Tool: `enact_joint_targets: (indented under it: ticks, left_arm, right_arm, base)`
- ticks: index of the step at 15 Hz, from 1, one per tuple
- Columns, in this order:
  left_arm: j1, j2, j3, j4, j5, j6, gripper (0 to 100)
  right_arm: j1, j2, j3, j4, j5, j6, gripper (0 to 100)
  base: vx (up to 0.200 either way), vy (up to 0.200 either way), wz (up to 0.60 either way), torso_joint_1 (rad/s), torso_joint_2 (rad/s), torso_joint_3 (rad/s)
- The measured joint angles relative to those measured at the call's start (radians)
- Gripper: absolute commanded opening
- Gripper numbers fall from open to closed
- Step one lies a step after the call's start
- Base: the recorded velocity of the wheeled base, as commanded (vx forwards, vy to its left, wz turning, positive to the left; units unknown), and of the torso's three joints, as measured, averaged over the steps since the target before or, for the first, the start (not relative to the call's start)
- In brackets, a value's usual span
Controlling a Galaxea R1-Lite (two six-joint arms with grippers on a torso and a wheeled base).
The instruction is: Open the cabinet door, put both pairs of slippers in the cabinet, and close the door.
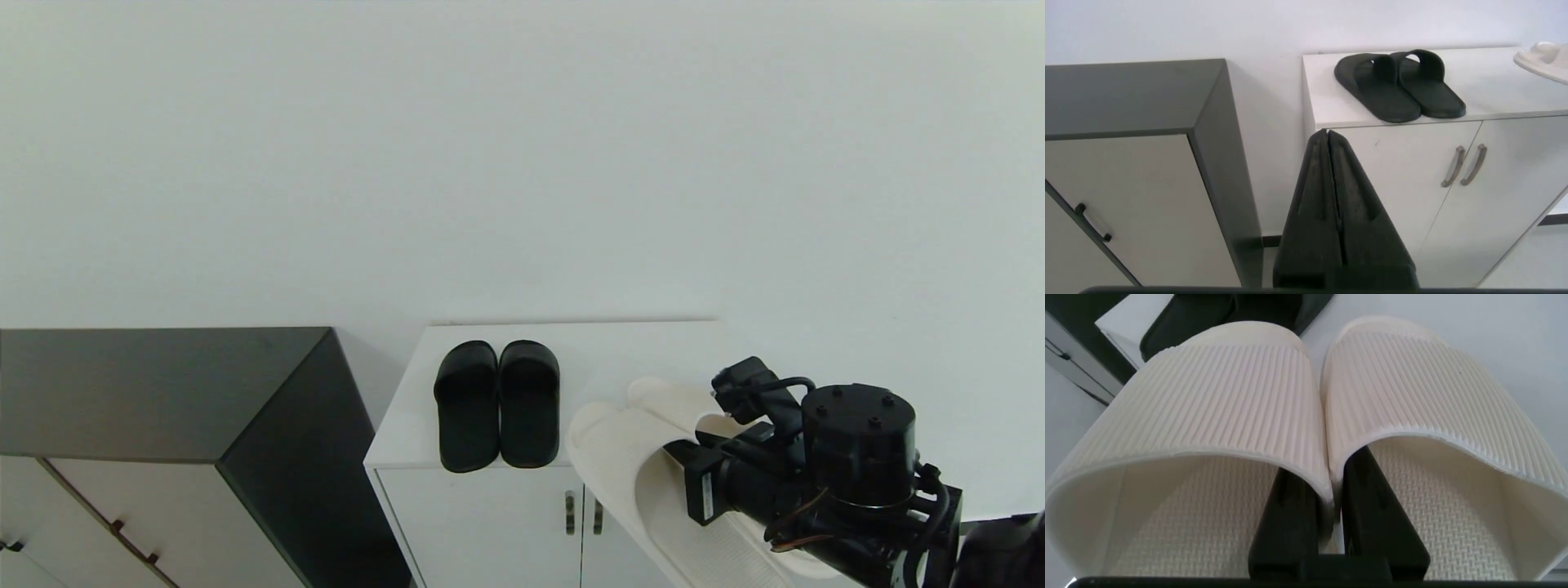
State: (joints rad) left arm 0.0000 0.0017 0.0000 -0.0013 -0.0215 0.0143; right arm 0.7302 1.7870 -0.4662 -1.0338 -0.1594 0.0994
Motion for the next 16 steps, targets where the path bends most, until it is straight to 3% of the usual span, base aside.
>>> enact_joint_targets:
  ticks: [9, 16]
  left_arm:
    - [0.000, 0.000, 0.000, 0.000, 0.000, 0.000, 0]
    - [0.000, 0.000, 0.000, 0.000, 0.000, -0.001, 0]
  right_arm:
    - [-0.001, -0.002, 0.012, 0.000, -0.001, 0.000, 0]
    - [0.003, 0.010, 0.016, -0.002, -0.001, -0.001, 0]
  base:
    - [-0.200, 0.000, 0.00, 0.000, 0.00, 0.002]
    - [0.000, 0.000, 0.00, 0.000, 0.00, 0.000]
